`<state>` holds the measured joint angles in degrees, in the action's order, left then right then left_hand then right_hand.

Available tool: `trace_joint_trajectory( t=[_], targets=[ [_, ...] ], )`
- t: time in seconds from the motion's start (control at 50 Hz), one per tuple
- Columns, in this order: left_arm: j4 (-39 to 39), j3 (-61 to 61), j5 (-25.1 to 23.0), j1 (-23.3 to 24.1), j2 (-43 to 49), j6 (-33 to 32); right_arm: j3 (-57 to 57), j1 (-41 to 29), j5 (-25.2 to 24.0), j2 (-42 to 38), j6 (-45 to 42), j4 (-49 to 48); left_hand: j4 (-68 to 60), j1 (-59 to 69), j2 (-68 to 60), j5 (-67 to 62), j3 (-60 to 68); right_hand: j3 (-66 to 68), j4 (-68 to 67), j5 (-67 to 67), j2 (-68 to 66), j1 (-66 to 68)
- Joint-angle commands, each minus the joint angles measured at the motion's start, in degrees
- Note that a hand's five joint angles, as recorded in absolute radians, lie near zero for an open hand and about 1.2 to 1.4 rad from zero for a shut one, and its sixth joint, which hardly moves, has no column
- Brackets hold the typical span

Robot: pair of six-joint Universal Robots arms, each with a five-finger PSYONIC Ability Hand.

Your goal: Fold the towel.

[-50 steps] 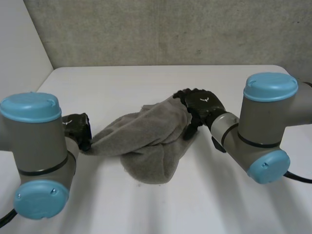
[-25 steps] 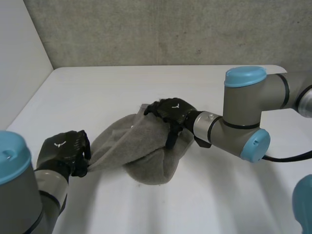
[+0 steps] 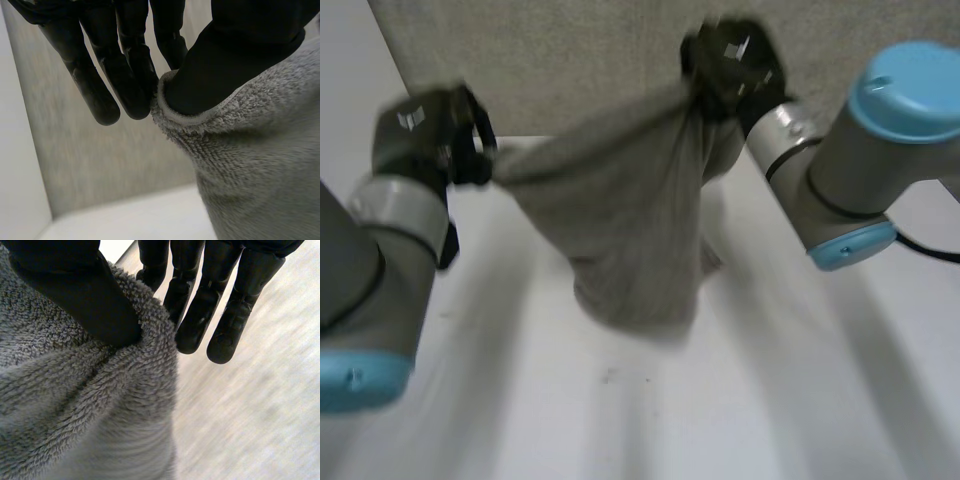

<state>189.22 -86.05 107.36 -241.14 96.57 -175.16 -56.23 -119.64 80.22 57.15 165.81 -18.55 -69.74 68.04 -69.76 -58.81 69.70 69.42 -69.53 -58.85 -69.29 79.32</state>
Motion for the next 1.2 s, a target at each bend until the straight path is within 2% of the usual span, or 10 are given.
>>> trace_joint_trajectory(
  t=[0.02, 0.32, 0.38, 0.44, 0.48, 0.54, 0.66, 0.9, 1.0, 1.2],
  targets=[
    [-0.4, 8.1, 0.6, 1.1, 0.9, 3.2, -15.4, 0.1, 0.7, 12.0, 0.3, -11.3, -10.3, 12.0, -10.2, -11.2, 10.3, 10.6, -10.5, -11.1, -10.7, 0.7],
    [-6.2, -17.1, 0.6, 13.8, 5.4, 6.7, -28.4, 0.8, -2.0, 10.2, -20.3, 43.4, -10.3, 12.0, -10.2, -11.2, 10.3, 10.6, -10.5, -11.1, -10.7, 0.7],
    [-8.9, -17.9, 0.5, 14.1, 6.9, 6.8, -29.3, 0.9, -1.9, 10.3, -20.8, 43.7, -10.3, 12.0, -10.2, -11.2, 10.3, 10.6, -10.5, -11.1, -10.7, 0.7],
    [-10.4, -17.7, 0.0, 13.9, 7.2, 6.8, -29.9, 1.6, -2.0, 10.6, -20.6, 42.7, -6.1, 7.8, -6.1, -7.1, 6.2, -13.9, 14.0, 13.3, 13.8, -23.8],
    [-10.6, -17.3, -0.1, 13.7, 7.0, 6.8, -29.6, 2.2, -1.8, 12.0, -19.7, 40.7, 0.2, 1.4, 0.3, -0.7, -0.2, -44.7, 44.8, 44.2, 44.6, -54.6],
    [-10.6, -16.1, -0.1, 13.2, 6.4, 6.8, -29.2, 3.2, -1.9, 14.6, -16.2, 38.2, 18.7, -17.0, 18.7, 17.8, -18.7, -54.3, 54.4, 53.7, 54.1, -64.2],
    [-10.8, -13.0, -0.1, 13.0, 5.0, 6.2, -28.5, 6.3, -2.3, 17.7, -8.9, 35.1, 57.5, -55.8, 57.5, 56.5, -57.4, -57.3, 57.4, 56.7, 57.2, -67.2],
    [-10.6, -12.1, -4.7, 12.4, 4.2, 5.7, -29.4, 8.8, -2.6, 17.4, -14.0, 34.7, 57.7, -56.0, 57.7, 56.7, -57.6, -51.8, 51.9, 51.2, 51.7, -61.7],
    [-10.8, -13.0, -11.6, 12.3, 4.4, -1.2, -30.6, 9.3, -4.1, 16.6, -20.9, 34.7, 56.8, -55.1, 56.9, 55.9, -56.8, -42.2, 42.3, 41.6, 42.0, -52.1],
    [-10.0, -19.6, -19.0, 4.3, 4.4, -31.4, -30.6, 9.2, -10.0, 11.4, -26.5, 34.3, 56.7, -55.0, 56.7, 55.7, -56.6, -40.3, 40.4, 39.8, 40.2, -50.2]
  ],
)
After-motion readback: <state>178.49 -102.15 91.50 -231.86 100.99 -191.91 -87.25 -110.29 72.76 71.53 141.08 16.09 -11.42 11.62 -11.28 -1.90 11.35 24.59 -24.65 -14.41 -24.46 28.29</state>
